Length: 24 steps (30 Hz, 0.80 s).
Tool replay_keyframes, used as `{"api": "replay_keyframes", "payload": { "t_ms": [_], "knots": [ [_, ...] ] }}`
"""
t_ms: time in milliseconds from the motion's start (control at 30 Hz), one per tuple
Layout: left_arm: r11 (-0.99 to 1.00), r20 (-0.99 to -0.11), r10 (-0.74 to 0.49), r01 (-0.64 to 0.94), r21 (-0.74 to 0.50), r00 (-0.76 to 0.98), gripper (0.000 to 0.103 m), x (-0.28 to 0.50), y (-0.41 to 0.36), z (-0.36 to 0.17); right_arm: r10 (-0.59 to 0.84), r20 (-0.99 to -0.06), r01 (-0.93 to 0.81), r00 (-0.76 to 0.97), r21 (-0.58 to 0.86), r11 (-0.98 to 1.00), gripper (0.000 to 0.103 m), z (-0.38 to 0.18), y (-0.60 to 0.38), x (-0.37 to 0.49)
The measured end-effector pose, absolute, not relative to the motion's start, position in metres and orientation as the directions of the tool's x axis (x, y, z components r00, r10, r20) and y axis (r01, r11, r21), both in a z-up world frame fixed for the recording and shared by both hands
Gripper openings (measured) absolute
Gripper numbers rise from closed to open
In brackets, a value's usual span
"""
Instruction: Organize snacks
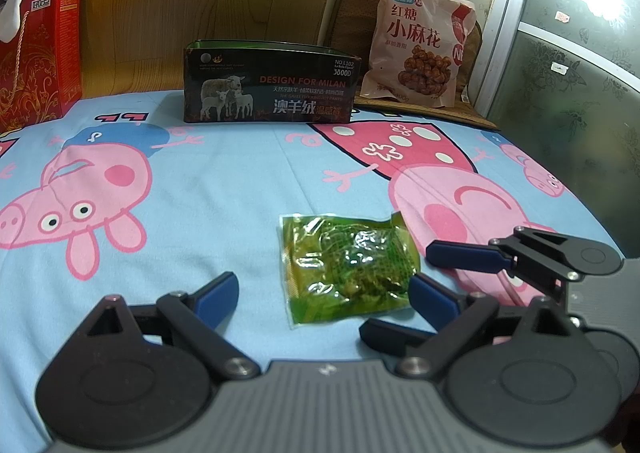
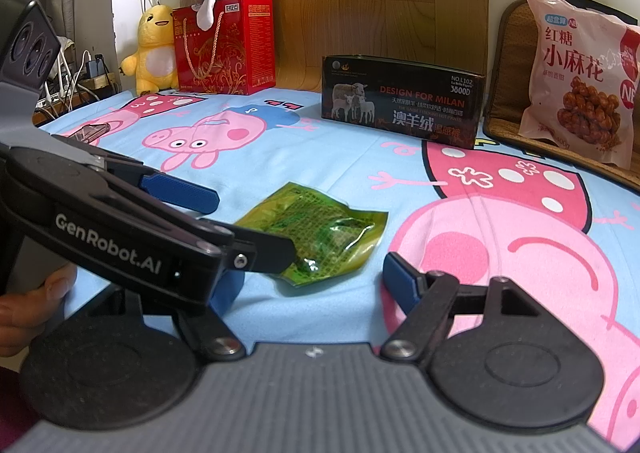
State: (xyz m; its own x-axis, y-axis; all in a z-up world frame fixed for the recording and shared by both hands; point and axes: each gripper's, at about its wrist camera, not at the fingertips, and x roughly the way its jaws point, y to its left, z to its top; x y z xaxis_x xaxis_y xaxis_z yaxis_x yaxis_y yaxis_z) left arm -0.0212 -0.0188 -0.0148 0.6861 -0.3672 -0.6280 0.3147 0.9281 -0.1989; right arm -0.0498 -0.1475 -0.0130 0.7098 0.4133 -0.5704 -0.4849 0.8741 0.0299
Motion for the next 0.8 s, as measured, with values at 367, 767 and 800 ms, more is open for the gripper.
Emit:
{"api": "replay_keyframes", "payload": {
  "t_ms": [367,767,800],
  "knots": [
    [0.928,-0.628,-0.368,0.314,-0.200,0.686,0.096,-0.0213,-0.0186,-0.0152,0.414,-0.570,-0.485,0.710,0.031,0.874,0.078,-0.0126,-0.1477,-0.0499],
    [0.928,-0.628,-0.369,0.315,-0.201,0.685,0.096,-0.0212,-0.0184,-0.0154,0.414,-0.570,-0.485,0.710,0.031,0.874,0.078,-0.0127,-0.1485,-0.0496],
    [0.927,-0.628,-0.369,0.315,-0.201,0.685,0.096,-0.0212,-0.0184,-0.0154,0.414,-0.570,-0.485,0.710,0.031,0.874,0.078,-0.0127,-0.1485,-0.0496]
  ]
}}
